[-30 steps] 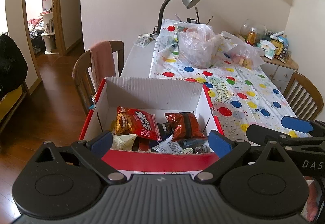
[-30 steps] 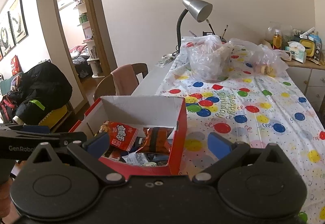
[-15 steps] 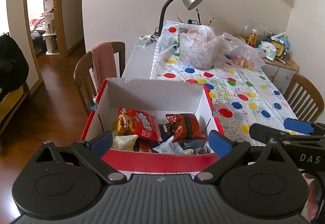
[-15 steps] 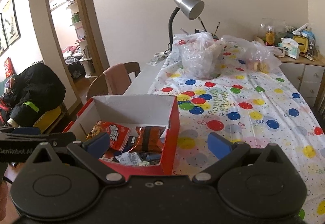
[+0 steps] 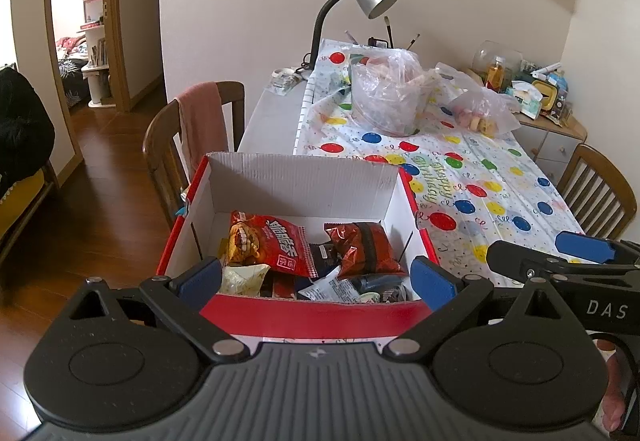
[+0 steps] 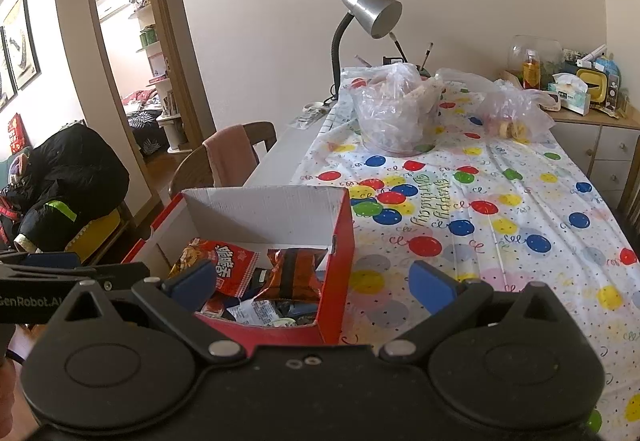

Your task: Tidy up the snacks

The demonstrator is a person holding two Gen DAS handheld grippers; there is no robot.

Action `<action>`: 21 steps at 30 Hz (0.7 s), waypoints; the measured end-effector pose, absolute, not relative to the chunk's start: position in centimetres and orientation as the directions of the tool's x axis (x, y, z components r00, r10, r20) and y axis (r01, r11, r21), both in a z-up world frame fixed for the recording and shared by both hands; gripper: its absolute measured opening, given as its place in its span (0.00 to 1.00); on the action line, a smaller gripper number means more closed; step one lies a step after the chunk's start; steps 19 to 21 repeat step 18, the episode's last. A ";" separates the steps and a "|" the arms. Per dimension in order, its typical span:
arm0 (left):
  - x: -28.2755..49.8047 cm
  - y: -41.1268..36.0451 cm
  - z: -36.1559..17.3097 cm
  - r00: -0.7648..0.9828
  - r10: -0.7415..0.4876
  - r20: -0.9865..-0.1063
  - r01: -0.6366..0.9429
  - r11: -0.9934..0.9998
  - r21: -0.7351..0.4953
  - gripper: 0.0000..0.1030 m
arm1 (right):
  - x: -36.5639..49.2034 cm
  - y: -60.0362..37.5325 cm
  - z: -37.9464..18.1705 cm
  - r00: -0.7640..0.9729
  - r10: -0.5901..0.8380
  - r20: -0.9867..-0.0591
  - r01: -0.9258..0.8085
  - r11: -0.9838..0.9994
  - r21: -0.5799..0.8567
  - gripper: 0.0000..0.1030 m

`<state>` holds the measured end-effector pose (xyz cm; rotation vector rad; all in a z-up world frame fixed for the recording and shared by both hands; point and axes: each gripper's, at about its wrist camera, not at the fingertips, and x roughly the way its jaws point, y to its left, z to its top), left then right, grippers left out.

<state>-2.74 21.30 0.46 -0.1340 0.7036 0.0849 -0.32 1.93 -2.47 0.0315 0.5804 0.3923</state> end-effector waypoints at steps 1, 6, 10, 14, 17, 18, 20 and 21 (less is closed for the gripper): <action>-2.8 21.3 0.4 0.759 0.032 -0.650 -0.123 0.988 -0.095 0.98 | -0.4 2.0 -2.5 0.765 0.369 -0.528 -0.351 0.926 0.139 1.00; -2.8 21.2 0.0 0.755 0.025 -0.656 -0.119 0.988 -0.100 0.98 | -0.4 1.9 -2.5 0.767 0.366 -0.528 -0.347 0.927 0.138 1.00; -2.7 21.1 -0.1 0.750 0.021 -0.661 -0.119 0.987 -0.103 0.98 | -0.4 1.9 -2.7 0.767 0.362 -0.529 -0.341 0.929 0.141 1.00; -2.8 21.1 -0.1 0.748 0.018 -0.664 -0.116 0.988 -0.105 0.98 | -0.3 1.8 -2.7 0.767 0.361 -0.531 -0.338 0.930 0.144 1.00; -2.8 21.0 -0.1 0.748 0.018 -0.664 -0.117 0.988 -0.105 0.98 | -0.3 1.8 -2.7 0.767 0.361 -0.531 -0.338 0.930 0.144 1.00; -2.8 21.0 -0.1 0.747 0.017 -0.664 -0.116 0.988 -0.105 0.98 | -0.3 1.8 -2.7 0.767 0.361 -0.531 -0.337 0.930 0.145 1.00; -2.8 21.0 -0.1 0.747 0.017 -0.664 -0.116 0.988 -0.105 0.98 | -0.3 1.8 -2.7 0.767 0.361 -0.531 -0.337 0.930 0.145 1.00; -2.8 21.0 -0.1 0.747 0.017 -0.664 -0.116 0.988 -0.105 0.98 | -0.3 1.8 -2.7 0.767 0.361 -0.531 -0.337 0.930 0.145 1.00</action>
